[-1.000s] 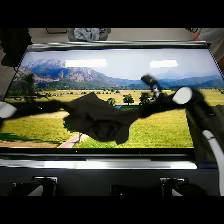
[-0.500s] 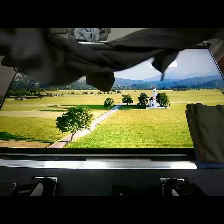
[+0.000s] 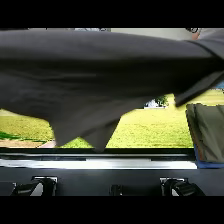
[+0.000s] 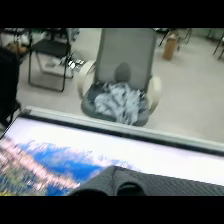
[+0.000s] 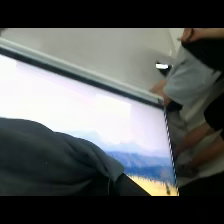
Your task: Fold the shirts.
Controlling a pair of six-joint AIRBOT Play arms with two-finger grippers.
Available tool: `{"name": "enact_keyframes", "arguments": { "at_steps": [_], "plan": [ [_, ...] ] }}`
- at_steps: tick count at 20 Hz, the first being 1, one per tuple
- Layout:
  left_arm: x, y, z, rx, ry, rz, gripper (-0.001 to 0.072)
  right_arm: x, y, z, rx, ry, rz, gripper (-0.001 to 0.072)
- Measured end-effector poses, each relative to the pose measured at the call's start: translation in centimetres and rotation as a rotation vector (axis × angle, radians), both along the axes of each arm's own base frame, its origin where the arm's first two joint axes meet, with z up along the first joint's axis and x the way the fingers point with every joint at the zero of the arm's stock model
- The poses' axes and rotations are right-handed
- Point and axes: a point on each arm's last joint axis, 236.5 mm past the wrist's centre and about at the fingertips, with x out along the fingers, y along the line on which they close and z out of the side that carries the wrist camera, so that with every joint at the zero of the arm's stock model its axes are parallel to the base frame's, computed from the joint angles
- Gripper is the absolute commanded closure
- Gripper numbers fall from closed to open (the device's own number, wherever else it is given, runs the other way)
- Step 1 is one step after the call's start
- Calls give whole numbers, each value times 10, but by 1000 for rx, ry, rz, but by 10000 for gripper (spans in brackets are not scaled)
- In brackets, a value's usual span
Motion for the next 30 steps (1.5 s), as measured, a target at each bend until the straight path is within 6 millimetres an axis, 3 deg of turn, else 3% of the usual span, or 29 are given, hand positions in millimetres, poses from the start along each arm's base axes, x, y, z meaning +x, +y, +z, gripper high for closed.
{"name": "enact_keyframes", "arguments": {
  "at_steps": [3,9,12,15,18,23,25,27,28,29,30],
  "plan": [
    [-8,2,-5,6,17,15,671,-16,-10,-12,-13,62,-34,669],
    [-43,0,15,10,-63,32,671,-55,-26,-34,-11,169,-83,670],
    [-28,4,-17,4,58,34,671,-51,-20,-71,-12,336,-80,670],
    [19,14,-94,35,295,22,671,-25,5,-147,-25,610,-12,668],
    [80,24,-195,52,530,-14,671,14,27,-252,-61,881,51,668],
    [169,33,-351,16,795,-69,669,114,74,-398,32,974,114,667],
    [191,30,-401,-32,876,-93,668,155,94,-437,110,933,123,668],
    [204,22,-438,-96,944,-115,646,192,110,-457,183,865,121,663],
    [209,17,-451,-129,966,-128,502,207,115,-461,212,829,121,550],
    [212,10,-460,-167,983,-142,222,222,120,-462,233,789,122,281],
    [213,4,-468,-201,1004,-154,42,235,123,-459,255,749,124,47]
  ]
}}
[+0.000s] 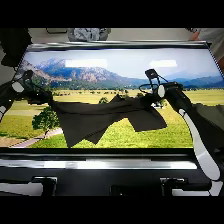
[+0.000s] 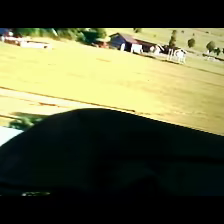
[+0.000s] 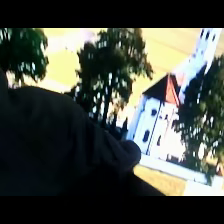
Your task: Fold the shirts.
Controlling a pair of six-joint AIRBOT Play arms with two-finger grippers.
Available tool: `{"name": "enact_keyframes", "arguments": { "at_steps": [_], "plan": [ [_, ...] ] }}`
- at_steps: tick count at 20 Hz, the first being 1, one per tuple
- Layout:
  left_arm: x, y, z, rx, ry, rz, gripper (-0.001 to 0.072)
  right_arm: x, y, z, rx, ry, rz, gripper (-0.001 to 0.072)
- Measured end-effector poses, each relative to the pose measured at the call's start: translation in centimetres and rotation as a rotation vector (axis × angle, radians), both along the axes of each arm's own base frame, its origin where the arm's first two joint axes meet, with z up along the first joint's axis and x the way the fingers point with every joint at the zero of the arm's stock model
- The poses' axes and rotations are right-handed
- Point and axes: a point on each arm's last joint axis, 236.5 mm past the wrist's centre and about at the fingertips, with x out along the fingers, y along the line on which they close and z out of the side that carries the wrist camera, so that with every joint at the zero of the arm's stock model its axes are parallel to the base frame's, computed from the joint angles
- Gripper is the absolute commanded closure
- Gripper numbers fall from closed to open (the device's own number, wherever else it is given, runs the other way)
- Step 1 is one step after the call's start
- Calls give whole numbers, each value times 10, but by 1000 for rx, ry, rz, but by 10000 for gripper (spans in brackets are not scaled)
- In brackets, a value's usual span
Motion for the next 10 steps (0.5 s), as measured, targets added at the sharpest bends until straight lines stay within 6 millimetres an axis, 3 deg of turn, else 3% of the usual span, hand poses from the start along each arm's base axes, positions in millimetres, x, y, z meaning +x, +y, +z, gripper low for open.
{"name": "enact_keyframes", "arguments": {
  "at_steps": [2,5,7,10],
  "plan": [
    [1,-7,-1,-47,30,-2,34,22,-4,15,36,-58,-36,26],
    [-20,-5,5,-94,123,-2,33,40,-48,49,44,-99,-91,35],
    [-49,-7,6,-121,200,-10,33,35,-88,64,59,-72,-111,37],
    [-114,-26,-8,-189,321,-25,34,0,-133,55,113,75,-88,38]
  ]
}}
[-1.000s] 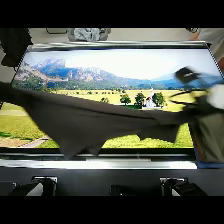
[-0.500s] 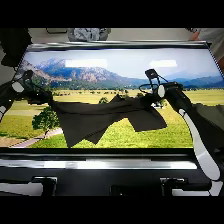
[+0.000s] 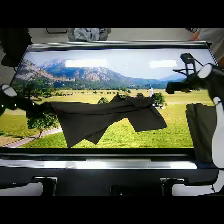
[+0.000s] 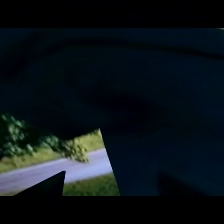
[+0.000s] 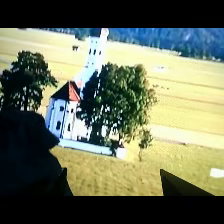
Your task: Fold the shirts.
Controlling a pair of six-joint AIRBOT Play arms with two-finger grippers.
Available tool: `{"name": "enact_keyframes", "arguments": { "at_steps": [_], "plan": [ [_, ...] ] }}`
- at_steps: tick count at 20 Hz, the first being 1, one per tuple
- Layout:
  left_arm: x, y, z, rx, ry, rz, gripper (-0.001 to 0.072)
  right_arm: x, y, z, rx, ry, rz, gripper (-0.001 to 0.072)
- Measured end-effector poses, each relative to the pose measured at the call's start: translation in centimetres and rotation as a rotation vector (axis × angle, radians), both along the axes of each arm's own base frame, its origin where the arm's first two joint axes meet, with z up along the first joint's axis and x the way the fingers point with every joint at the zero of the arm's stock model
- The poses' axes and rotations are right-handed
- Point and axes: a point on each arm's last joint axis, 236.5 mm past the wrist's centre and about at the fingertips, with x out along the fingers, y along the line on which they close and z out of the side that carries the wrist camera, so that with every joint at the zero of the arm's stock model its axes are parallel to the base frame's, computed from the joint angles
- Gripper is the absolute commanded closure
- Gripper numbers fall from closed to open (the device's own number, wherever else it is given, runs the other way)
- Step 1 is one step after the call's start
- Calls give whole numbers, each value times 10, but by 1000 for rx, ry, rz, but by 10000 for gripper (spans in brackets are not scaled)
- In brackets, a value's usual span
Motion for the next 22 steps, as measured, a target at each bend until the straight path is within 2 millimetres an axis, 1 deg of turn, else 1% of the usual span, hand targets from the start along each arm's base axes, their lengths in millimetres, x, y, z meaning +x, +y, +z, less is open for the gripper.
{"name": "enact_keyframes", "arguments": {
  "at_steps": [2,4,6,8,9,10,11,12,13,14,18,20,22],
  "plan": [
    [-44,-23,-17,-72,56,5,42,-25,-14,-12,41,102,43,36],
    [-79,-48,-35,-137,96,19,42,-44,-21,-21,74,175,80,36],
    [-106,-71,-51,-181,130,16,42,-53,-18,-25,104,215,114,36],
    [-123,-94,-58,-219,152,6,42,-58,-17,-30,118,241,133,34],
    [-126,-102,-61,-229,150,8,46,-60,-16,-32,123,249,141,25],
    [-128,-109,-63,-238,151,17,102,-60,-14,-34,127,256,147,-6],
    [-128,-112,-66,-236,146,26,276,-61,-11,-38,130,264,155,-7],
    [-128,-112,-71,-217,141,39,468,-63,-7,-41,137,275,167,-8],
    [-126,-110,-75,-199,132,56,609,-65,-1,-45,141,286,184,-8],
    [-120,-109,-78,-186,108,74,668,-67,5,-52,141,297,205,-8],
    [-93,-104,-78,-160,11,148,669,-62,37,-79,149,315,284,-5],
    [-85,-98,-76,-134,-28,149,669,-55,54,-92,171,310,305,-1],
    [-81,-93,-72,-115,-59,143,669,-47,70,-105,182,299,321,21]
  ]
}}
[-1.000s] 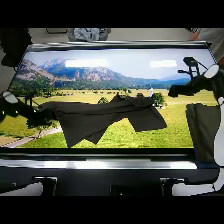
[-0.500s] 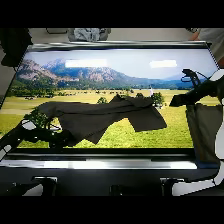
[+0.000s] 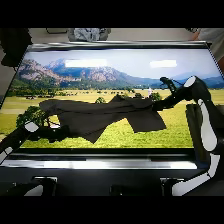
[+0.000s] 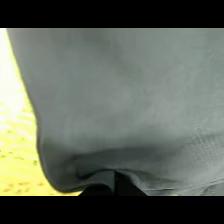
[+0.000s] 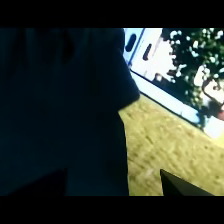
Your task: Fold the shirts.
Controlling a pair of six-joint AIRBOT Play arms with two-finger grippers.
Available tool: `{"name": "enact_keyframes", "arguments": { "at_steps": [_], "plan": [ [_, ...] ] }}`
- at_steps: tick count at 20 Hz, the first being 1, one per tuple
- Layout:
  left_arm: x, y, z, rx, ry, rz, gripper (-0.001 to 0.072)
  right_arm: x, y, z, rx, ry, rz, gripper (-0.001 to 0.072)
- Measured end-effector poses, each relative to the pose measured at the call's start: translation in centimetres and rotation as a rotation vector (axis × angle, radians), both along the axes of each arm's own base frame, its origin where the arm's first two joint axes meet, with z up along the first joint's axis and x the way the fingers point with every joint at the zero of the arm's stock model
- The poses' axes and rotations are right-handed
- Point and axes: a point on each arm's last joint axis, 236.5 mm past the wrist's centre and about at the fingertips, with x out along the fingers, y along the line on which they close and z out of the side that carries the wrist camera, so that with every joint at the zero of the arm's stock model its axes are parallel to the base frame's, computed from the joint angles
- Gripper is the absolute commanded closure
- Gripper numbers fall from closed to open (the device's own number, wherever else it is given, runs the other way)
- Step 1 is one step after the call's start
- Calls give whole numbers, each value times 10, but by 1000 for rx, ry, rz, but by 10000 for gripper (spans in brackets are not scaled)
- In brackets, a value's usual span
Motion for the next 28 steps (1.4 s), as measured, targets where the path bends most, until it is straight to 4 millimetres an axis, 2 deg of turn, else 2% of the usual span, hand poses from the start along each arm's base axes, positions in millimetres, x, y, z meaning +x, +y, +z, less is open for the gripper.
{"name": "enact_keyframes", "arguments": {
  "at_steps": [1,2,3,6,8,9,11,12,13,14,15,16,17,18,19,20,22,24,25,27,28],
  "plan": [
    [2,0,3,3,-13,-1,668,4,8,-7,4,-7,8,116],
    [2,2,6,12,-27,-17,669,7,16,-12,6,-12,14,361],
    [4,2,11,17,-44,-33,668,10,24,-16,10,-18,22,651],
    [25,6,40,8,-134,-47,670,14,35,-16,13,-35,33,669],
    [52,17,79,16,-238,-51,671,18,39,10,13,-80,63,669],
    [69,25,110,27,-316,-54,671,22,41,34,7,-130,86,669],
    [102,45,198,74,-522,-49,671,38,38,107,-31,-312,106,670],
    [115,56,256,111,-653,-41,671,47,33,154,-64,-438,99,670],
    [120,65,318,152,-790,-30,671,54,27,216,-106,-608,79,670],
    [116,72,387,200,-940,-19,671,53,21,288,-148,-799,50,671],
    [103,76,450,246,-1075,-8,671,43,14,359,-184,-984,2,672],
    [83,77,509,294,-1206,5,671,20,4,432,-227,-1176,-64,672],
    [55,75,564,339,-1331,25,671,-11,-4,493,-256,-1337,-123,672],
    [26,71,607,372,-1436,51,671,-46,-9,544,-273,-1473,-170,672],
    [0,67,636,398,-1508,71,671,-86,-13,586,-284,-1593,-211,672],
    [-25,62,659,413,-1572,89,671,-124,-15,617,-296,-1689,-241,672],
    [-57,54,682,433,-1644,110,671,-179,-19,654,-317,-1812,-283,672],
    [-75,51,694,450,-1681,127,670,-212,-24,671,-346,-1878,-313,672],
    [-78,52,697,455,-1689,133,670,-223,-26,676,-356,-1897,-326,672],
    [-75,54,694,458,-1674,140,670,-231,-32,678,-389,-1903,-344,671],
    [-67,57,687,451,-1646,140,670,-228,-35,674,-406,-1884,-347,671]
  ]
}}
